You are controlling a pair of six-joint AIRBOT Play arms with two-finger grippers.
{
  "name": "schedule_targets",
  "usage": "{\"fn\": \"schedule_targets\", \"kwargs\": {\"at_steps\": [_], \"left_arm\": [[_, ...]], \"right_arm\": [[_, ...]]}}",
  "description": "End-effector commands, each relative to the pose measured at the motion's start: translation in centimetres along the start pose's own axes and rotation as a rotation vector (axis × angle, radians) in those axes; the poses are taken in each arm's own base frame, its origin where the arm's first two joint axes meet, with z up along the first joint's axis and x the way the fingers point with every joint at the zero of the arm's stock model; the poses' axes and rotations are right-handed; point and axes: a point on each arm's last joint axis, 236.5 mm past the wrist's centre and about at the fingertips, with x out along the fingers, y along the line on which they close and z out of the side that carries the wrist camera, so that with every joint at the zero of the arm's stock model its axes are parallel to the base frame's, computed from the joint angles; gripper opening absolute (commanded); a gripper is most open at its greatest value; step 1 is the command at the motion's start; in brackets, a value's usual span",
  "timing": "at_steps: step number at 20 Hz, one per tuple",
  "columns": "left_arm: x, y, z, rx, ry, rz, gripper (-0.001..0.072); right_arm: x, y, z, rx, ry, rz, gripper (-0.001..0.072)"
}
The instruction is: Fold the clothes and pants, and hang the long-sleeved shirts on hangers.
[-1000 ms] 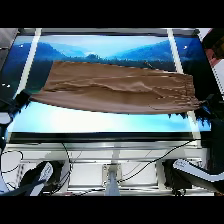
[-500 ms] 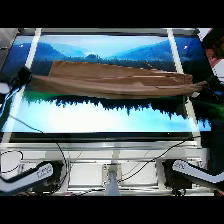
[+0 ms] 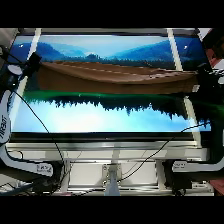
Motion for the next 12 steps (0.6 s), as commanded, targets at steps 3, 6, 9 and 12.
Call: {"fn": "schedule_targets", "kwargs": {"at_steps": [3,6,9,12], "left_arm": [[3.1,0.2,-0.7,-0.132,-0.061,-0.012,0.0023],[4.2,0.8,-1.4,-0.165,-0.074,-0.003,0.0023],[4.8,1.1,-1.0,-0.190,-0.113,-0.004,0.0024],[5.2,-0.2,-0.4,-0.200,-0.158,-0.033,0.0024]], "right_arm": [[5.2,-0.3,-1.0,0.234,-0.025,0.000,0.0032],[6.5,-0.4,-1.3,0.237,-0.028,-0.001,0.0032],[6.9,0.4,0.2,0.232,-0.079,0.026,0.0032],[7.2,1.9,1.0,0.226,-0.102,0.057,0.0031]]}}
